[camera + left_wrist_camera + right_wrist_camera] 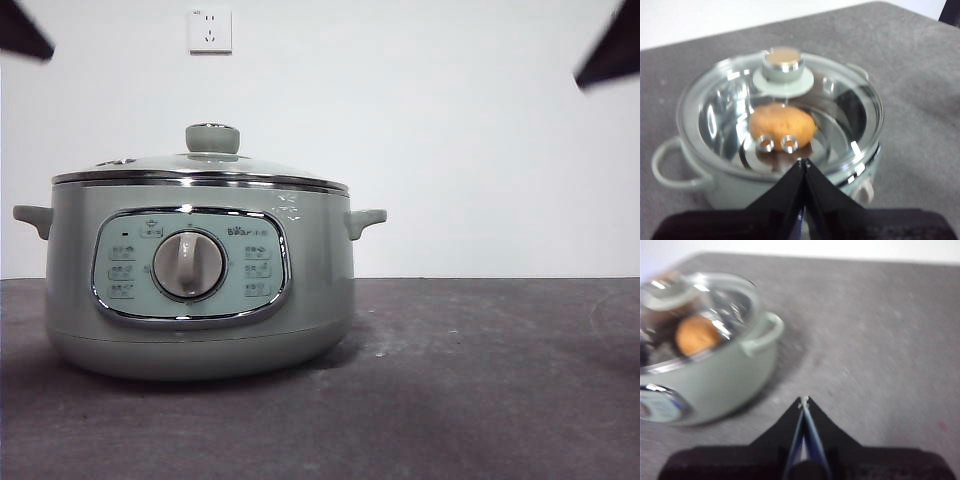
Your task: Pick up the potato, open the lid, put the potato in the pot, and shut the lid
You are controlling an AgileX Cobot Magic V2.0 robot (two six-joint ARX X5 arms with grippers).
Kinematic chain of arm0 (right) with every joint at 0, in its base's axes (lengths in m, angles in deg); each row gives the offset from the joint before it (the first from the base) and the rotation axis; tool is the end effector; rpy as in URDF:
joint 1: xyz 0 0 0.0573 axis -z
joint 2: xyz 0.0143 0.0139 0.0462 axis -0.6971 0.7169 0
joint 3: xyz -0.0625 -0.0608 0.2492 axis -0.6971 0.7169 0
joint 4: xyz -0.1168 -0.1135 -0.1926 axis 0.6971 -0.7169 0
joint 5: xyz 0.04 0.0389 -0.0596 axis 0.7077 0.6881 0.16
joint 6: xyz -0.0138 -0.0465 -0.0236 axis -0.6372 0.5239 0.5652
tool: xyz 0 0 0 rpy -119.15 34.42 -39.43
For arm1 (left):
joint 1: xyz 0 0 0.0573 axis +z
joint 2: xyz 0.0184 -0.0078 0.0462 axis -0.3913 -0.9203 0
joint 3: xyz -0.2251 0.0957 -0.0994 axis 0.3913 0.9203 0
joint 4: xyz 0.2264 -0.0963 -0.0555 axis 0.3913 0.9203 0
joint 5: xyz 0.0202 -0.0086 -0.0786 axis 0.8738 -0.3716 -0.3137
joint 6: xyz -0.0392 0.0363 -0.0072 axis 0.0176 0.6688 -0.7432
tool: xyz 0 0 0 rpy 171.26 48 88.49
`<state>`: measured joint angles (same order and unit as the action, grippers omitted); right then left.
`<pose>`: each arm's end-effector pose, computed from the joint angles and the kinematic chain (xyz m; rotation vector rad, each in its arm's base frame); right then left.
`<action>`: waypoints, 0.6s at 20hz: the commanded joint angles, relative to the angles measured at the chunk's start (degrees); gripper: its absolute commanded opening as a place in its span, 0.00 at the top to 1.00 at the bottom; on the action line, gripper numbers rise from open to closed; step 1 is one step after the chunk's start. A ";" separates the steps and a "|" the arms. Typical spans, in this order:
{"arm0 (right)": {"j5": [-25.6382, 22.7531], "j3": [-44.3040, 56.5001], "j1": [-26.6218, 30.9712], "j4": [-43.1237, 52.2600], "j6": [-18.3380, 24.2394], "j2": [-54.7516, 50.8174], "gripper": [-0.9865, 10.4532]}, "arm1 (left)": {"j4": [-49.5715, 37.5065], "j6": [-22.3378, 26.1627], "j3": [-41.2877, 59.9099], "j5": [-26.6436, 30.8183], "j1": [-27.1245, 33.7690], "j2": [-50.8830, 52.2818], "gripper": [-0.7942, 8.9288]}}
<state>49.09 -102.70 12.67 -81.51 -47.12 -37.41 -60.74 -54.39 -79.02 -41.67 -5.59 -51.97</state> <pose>0.1185 0.0691 0.2553 -0.0103 0.3950 0.4174 0.1098 -0.0617 0.2636 0.0615 0.3586 -0.5456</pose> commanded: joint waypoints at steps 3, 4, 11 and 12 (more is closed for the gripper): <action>-1.97 0.48 -0.02 0.11 -3.45 1.16 0.93 | 0.83 -1.92 0.79 -0.02 -0.22 0.37 0.92; -1.92 0.46 -0.02 0.02 -3.43 1.29 0.93 | 1.49 -1.88 0.79 0.24 -0.22 0.22 0.92; -1.90 0.46 -0.02 -0.33 -3.43 1.31 0.93 | 3.04 -2.05 0.79 0.11 -0.20 -1.16 0.92; -1.90 0.46 -0.02 -0.33 -3.43 1.31 0.93 | 3.04 -2.08 0.79 0.11 -0.20 -1.16 0.92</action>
<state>47.36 -102.61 12.67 -82.05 -50.01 -36.12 -57.48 -55.96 -78.32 -41.63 -5.65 -53.22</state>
